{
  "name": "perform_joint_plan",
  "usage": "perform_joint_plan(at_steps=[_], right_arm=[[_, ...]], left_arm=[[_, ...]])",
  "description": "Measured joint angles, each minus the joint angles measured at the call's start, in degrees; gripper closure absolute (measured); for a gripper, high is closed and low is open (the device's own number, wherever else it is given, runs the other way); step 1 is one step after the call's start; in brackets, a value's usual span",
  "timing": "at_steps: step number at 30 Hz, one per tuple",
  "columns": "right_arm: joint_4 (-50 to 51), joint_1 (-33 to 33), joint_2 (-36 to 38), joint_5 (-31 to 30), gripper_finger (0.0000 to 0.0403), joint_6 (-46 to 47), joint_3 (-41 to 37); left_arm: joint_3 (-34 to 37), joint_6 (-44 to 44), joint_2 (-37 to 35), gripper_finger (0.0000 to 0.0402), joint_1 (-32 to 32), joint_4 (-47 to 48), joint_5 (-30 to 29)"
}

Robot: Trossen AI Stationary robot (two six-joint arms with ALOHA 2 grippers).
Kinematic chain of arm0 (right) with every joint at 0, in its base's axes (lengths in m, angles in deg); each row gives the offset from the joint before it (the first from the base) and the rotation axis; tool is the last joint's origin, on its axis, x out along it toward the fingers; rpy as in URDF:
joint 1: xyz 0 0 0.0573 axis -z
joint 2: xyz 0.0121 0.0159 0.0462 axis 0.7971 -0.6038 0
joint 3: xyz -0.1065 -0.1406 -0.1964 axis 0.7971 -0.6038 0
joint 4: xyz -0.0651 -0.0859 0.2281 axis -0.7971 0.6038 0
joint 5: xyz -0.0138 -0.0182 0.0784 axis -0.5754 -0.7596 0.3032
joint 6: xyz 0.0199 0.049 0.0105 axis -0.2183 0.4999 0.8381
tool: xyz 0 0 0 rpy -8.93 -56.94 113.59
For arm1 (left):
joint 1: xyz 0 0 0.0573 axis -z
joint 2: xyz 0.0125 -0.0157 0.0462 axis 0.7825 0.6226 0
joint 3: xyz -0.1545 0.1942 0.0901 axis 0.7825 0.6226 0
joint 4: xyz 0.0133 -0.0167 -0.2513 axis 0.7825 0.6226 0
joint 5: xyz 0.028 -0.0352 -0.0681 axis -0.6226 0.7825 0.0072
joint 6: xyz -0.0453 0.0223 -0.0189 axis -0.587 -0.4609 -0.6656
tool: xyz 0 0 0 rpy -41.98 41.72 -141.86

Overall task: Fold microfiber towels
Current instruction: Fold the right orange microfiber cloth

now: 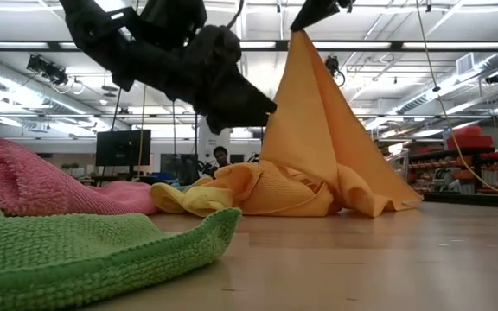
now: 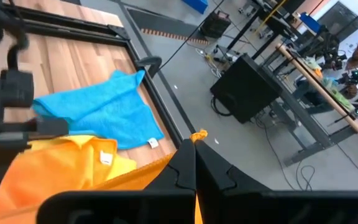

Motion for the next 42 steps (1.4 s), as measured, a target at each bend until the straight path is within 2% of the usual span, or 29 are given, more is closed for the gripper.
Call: perform_joint_plan(at_steps=[13,16,20,22,26,32,37,42], right_arm=[[0.5,0.0,0.0,0.0,0.0400,0.1,0.0],[0.6,0.0,0.0,0.0,0.0400,0.3,0.0],[1.2,0.0,0.0,0.0,0.0400,0.1,0.0],[2.5,-0.2,0.6,0.1,0.0400,-0.3,-0.1],[4.6,-1.3,3.9,0.0,0.0400,-1.7,0.3],[13.0,-3.5,11.4,0.0,0.0400,-3.2,3.8],[18.8,-4.1,17.7,0.0,0.0400,-5.5,6.1],[19.6,-2.3,22.6,-1.0,0.0400,-12.6,7.0]], left_arm=[[-0.1,1.2,4.6,0.0281,-0.1,0.1,-0.1],[-0.1,2.0,4.6,0.0311,0.2,-0.4,-0.1],[-1.0,5.0,4.2,0.0380,0.2,0.3,0.8],[-1.8,6.5,2.5,0.0390,0.1,3.2,2.2],[-5.8,11.6,-2.8,0.0382,-0.6,11.3,2.3],[-15.5,21.7,-9.4,0.0394,-3.0,25.0,2.2],[-25.0,28.6,-9.9,0.0381,-6.7,35.8,2.1],[-33.8,33.3,-9.4,0.0393,-11.2,40.3,2.4]])
